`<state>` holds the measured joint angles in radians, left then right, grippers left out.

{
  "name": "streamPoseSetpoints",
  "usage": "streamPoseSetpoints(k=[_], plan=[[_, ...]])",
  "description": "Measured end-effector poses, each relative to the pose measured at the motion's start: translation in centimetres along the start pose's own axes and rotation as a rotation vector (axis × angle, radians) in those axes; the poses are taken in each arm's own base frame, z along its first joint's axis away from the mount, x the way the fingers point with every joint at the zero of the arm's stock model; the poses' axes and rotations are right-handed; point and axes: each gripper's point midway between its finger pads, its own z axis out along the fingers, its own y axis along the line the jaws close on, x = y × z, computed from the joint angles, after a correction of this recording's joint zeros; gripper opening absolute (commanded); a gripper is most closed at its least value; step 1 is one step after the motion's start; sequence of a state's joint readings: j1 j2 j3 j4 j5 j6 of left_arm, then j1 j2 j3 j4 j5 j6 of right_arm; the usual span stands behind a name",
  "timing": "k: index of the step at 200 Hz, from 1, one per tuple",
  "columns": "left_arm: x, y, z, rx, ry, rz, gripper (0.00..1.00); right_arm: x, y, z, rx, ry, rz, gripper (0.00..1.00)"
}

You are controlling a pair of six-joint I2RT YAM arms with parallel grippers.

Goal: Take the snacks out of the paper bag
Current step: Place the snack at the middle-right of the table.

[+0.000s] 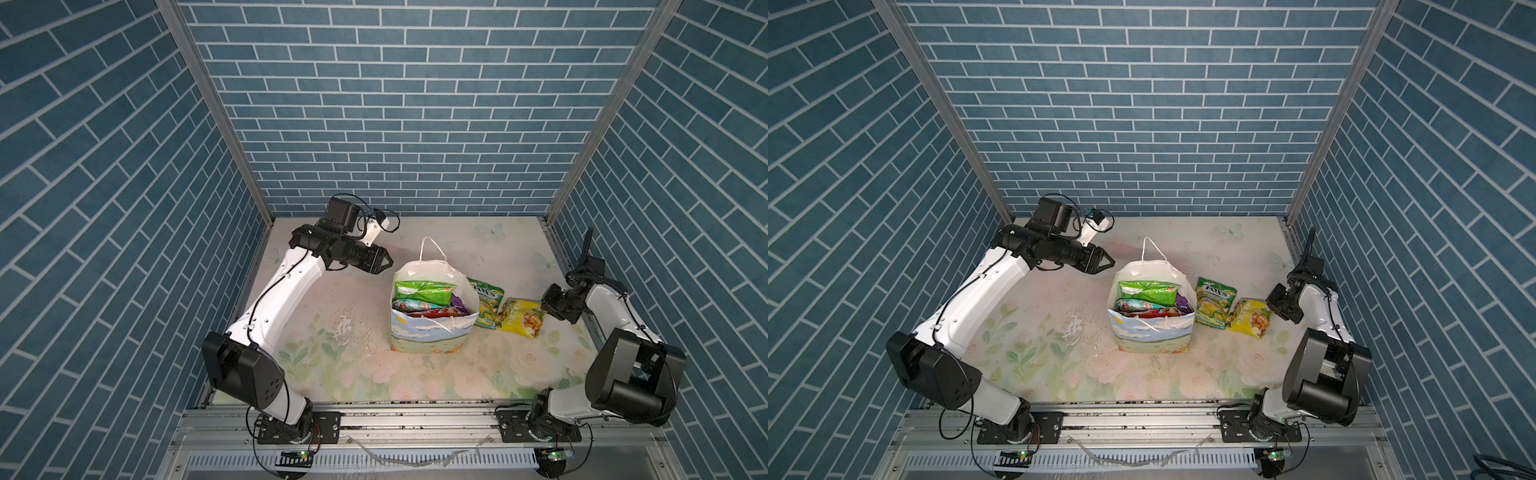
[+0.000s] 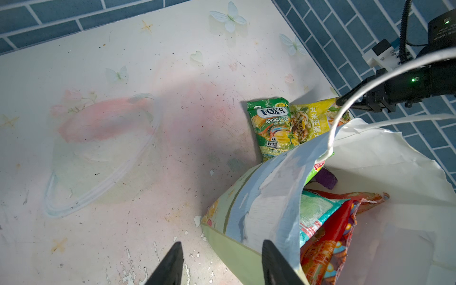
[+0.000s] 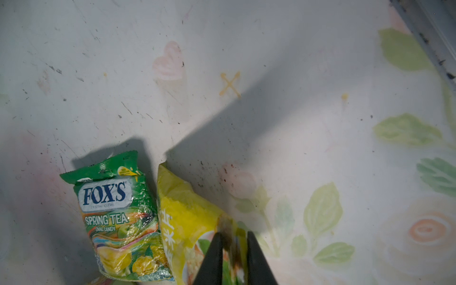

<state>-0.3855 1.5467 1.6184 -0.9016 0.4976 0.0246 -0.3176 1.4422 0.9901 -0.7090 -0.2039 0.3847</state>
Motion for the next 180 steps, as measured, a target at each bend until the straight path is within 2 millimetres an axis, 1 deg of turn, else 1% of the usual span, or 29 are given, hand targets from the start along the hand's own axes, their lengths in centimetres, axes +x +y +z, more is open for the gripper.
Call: streamPoseSetpoints(k=[37, 80, 102, 114, 132, 147, 168, 180], plan=[[0.5, 0.1, 0.2, -0.003, 0.010, -0.015, 0.54, -0.1, -0.7, 0.2, 0.026, 0.000, -0.007, 0.31], [0.6, 0.2, 0.3, -0.004, 0.013, -0.019, 0.54, -0.3, -1.2, 0.1, 0.044, -0.007, -0.008, 0.34], [0.6, 0.2, 0.3, -0.004, 0.013, -0.020, 0.54, -0.3, -1.2, -0.1, 0.044, -0.004, -0.025, 0.34], [0.6, 0.2, 0.3, -0.004, 0.013, -0.020, 0.54, -0.4, -0.8, -0.3, 0.029, -0.006, -0.037, 0.36], [0.6, 0.2, 0.3, -0.004, 0.013, -0.020, 0.54, -0.4, 0.4, -1.1, -0.032, -0.019, -0.069, 0.37], [0.6, 0.2, 0.3, -0.006, 0.013, -0.020, 0.54, -0.4, 2.0, -2.6, -0.097, -0.060, -0.112, 0.37], [0.6, 0.2, 0.3, -0.006, 0.013, -0.020, 0.54, -0.3, 5.6, -6.4, -0.222, -0.153, -0.220, 0.37], [0.6, 0.2, 0.3, -0.005, 0.012, -0.021, 0.54, 0.0, 8.4, -9.3, -0.307, -0.220, -0.310, 0.37]])
